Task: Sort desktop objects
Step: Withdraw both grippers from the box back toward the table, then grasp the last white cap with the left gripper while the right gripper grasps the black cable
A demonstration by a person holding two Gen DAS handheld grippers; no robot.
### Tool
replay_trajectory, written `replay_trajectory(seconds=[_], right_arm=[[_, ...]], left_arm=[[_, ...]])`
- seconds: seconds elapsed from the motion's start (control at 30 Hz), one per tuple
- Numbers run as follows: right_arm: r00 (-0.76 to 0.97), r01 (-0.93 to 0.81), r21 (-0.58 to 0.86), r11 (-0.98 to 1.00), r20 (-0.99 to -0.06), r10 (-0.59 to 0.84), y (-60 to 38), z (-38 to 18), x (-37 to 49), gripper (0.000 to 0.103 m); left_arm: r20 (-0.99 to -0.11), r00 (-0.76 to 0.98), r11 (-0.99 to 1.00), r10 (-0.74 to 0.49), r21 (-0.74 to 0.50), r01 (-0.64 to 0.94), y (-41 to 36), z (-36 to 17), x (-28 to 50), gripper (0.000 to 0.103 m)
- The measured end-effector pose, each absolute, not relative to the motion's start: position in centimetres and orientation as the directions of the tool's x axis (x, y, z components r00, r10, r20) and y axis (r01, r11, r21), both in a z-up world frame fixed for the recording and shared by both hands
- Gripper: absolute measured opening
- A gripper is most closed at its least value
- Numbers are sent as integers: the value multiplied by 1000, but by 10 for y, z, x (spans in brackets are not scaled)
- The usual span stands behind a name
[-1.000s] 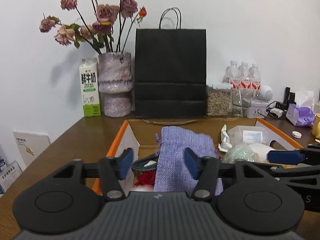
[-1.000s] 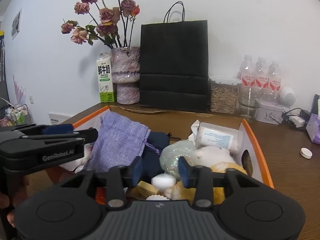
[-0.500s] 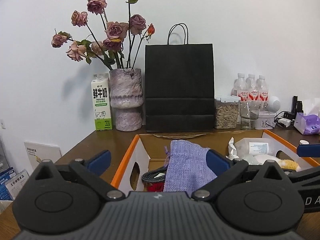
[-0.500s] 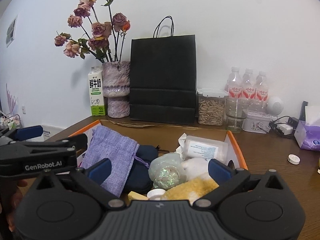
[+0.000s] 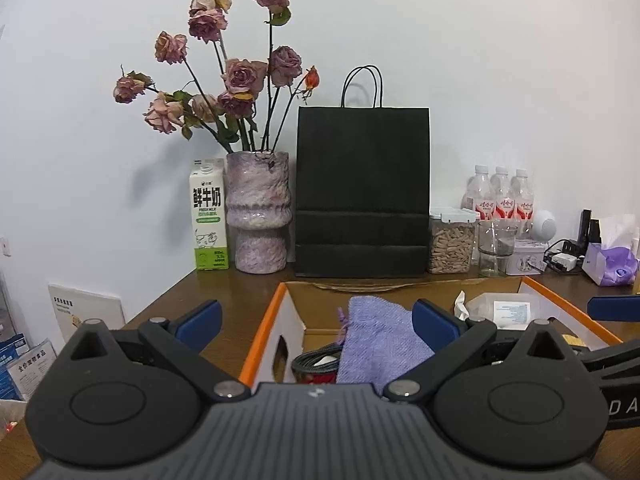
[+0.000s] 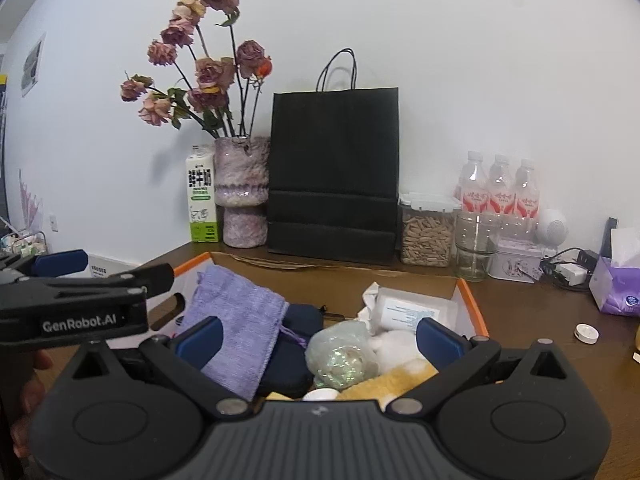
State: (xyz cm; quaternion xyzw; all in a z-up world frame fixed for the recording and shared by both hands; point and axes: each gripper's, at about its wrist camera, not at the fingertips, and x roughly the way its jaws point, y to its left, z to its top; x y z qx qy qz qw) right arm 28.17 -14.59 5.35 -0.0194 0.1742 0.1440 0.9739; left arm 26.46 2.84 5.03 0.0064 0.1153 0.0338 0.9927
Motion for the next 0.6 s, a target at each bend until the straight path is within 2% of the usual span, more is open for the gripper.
replay_trajectory(seconds=[0.3,0.47,0.6], right_arm=[[897,-301,-32,953,-349,271,-142,56,234,103],[864,-331,-44,943,-417,283,-134,39,213,103],[831,-327,-53,943,-492,260,-123,23,212,99]], left_arm=[[-330,944,1000,13,16,-8,66,45,226,103],[-410,912,1000,8,-13,-15,85,29,211,103],[-468,883,999,33,33,-20,88,11,204,103]])
